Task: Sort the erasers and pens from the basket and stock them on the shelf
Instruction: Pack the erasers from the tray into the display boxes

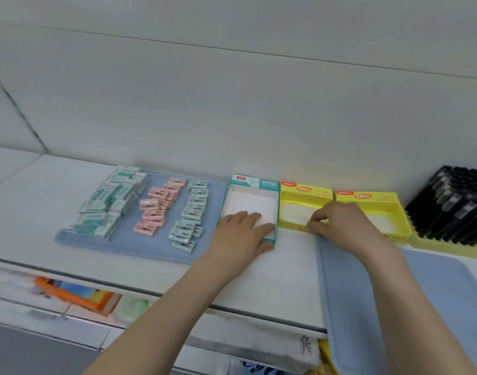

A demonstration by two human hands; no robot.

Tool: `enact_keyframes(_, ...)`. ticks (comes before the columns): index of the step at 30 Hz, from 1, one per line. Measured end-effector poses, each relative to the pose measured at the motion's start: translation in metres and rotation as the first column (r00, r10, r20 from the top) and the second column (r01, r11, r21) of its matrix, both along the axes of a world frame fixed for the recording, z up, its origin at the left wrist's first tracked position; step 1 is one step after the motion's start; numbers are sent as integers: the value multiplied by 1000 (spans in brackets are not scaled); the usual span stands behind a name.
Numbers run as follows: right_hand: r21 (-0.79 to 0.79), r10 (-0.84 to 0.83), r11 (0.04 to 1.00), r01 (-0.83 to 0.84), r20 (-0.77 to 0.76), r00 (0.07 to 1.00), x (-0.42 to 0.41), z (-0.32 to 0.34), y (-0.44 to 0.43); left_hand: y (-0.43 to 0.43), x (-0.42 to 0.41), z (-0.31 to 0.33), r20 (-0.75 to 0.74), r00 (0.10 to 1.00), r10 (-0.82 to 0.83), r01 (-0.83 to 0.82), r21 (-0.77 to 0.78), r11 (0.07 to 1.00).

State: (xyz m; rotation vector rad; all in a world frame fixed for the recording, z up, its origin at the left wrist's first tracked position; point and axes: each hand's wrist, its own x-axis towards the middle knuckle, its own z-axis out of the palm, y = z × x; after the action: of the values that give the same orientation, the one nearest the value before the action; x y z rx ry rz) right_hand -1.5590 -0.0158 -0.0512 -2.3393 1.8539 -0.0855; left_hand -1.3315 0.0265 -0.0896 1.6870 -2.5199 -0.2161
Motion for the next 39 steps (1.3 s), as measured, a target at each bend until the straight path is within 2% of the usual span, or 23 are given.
enact_keyframes(4, 58, -39, 997, 41, -37, 999, 7, 10, 1, -5, 3, -2, -46, 999, -23, 25, 29, 999)
enact_keyframes(9, 108, -148, 983, 151, -36, 988, 15, 11, 2, -8, 19, 5, -184, 979, -88, 76, -72, 995)
enact_keyframes(12, -51, -201, 979, 198, -57, 978, 32, 11, 1, -10, 50, 16, -296, 947, -123, 73, -176, 982)
enact_keyframes(15, -262, -191, 943, 203, 71, 979, 73, 15, -1, -12, 109, 27, -366, 927, -79, -18, -256, 967)
enact_keyframes(18, -323, -75, 932, 162, 265, 961, 142, 16, -1, -11, 187, 36, -407, 913, 32, -180, -332, 926)
enact_keyframes(20, -329, 47, 941, 82, 367, 929, 195, 14, -5, -14, 241, 38, -420, 893, 161, -312, -320, 894)
enact_keyframes(22, -280, 123, 960, -7, 400, 908, 247, 11, -17, -21, 286, 35, -388, 880, 275, -385, -241, 891)
enact_keyframes(24, -217, 153, 973, -75, 369, 917, 294, 9, -35, -35, 314, 30, -381, 871, 310, -380, -123, 917)
enact_keyframes(27, -73, 171, 985, -156, 313, 934, 344, 10, -59, -64, 326, 29, -378, 878, 294, -317, 1, 948)
enact_keyframes(31, 161, 149, 969, -186, 214, 965, 370, 15, -69, -97, 320, 32, -229, 947, 224, -188, 171, 967)
enact_keyframes(35, 201, 104, 966, -163, 277, 955, 370, 16, -74, -111, 322, 37, -186, 962, 200, -159, 211, 964)
enact_keyframes(39, 218, 77, 964, -154, 324, 943, 368, 16, -77, -112, 327, 38, -254, 948, 190, -146, 184, 972)
